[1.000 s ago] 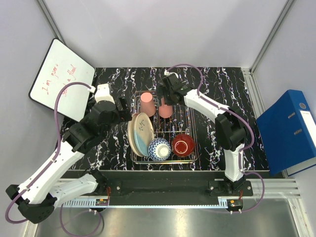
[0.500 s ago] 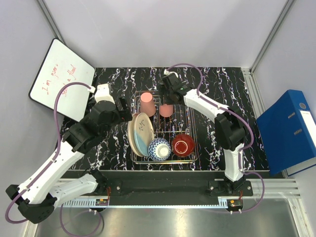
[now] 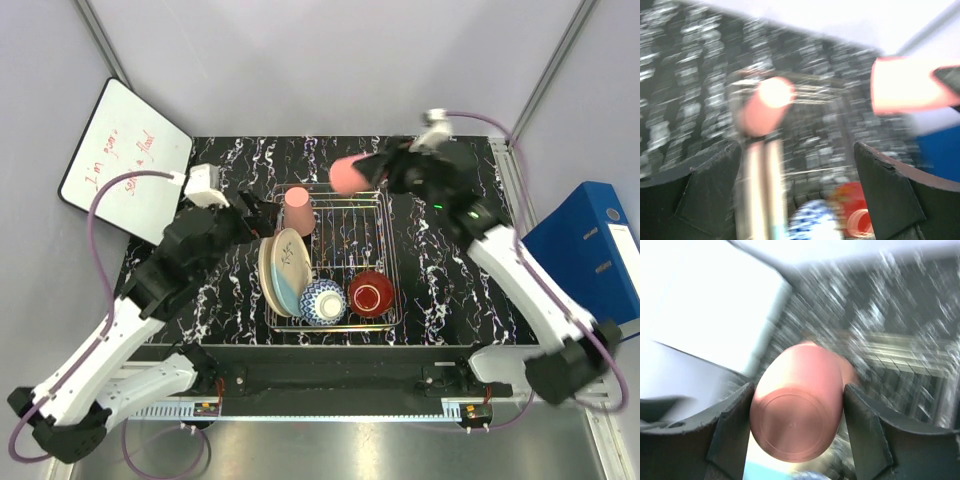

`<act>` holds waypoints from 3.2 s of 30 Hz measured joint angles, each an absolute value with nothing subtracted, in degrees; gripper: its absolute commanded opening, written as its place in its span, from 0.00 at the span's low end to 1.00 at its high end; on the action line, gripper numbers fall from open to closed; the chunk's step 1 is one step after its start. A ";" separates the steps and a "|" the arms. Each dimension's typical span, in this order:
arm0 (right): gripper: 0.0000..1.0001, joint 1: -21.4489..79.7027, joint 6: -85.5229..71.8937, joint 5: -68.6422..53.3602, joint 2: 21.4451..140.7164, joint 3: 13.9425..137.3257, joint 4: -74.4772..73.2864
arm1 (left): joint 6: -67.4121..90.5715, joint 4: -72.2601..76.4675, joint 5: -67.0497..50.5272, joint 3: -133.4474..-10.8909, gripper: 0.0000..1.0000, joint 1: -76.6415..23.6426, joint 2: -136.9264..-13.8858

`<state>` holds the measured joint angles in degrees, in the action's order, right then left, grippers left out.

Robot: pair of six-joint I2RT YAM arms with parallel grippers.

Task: Unload the mixed dishes from the dish rack
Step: Pick up the cup from the dish rack, then place the cup at the center of the board.

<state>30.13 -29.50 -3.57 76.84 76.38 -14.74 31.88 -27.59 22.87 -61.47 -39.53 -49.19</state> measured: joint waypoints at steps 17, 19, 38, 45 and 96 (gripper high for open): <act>0.00 16.67 -69.21 -37.34 71.46 48.64 38.94 | 63.92 36.32 -31.09 -49.98 0.99 -25.61 -63.77; 0.00 16.71 -69.97 -38.30 71.31 48.86 40.62 | 65.47 39.24 -32.97 -49.98 0.99 -25.74 -64.38; 0.39 24.25 -69.97 -40.29 75.81 54.15 43.42 | 67.94 44.64 -39.13 -50.17 0.00 -29.26 -69.54; 1.00 24.34 -61.45 -35.40 71.46 55.18 29.02 | 62.74 32.34 -39.13 -51.83 0.00 -27.31 -65.43; 1.00 24.34 -36.34 7.55 57.80 51.40 -24.67 | 34.11 -48.31 8.16 -70.65 0.31 3.62 -97.36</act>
<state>24.34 -36.34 7.55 57.80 51.40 -24.67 34.11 -48.31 8.16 -70.65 3.62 -97.36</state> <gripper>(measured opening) 0.994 0.185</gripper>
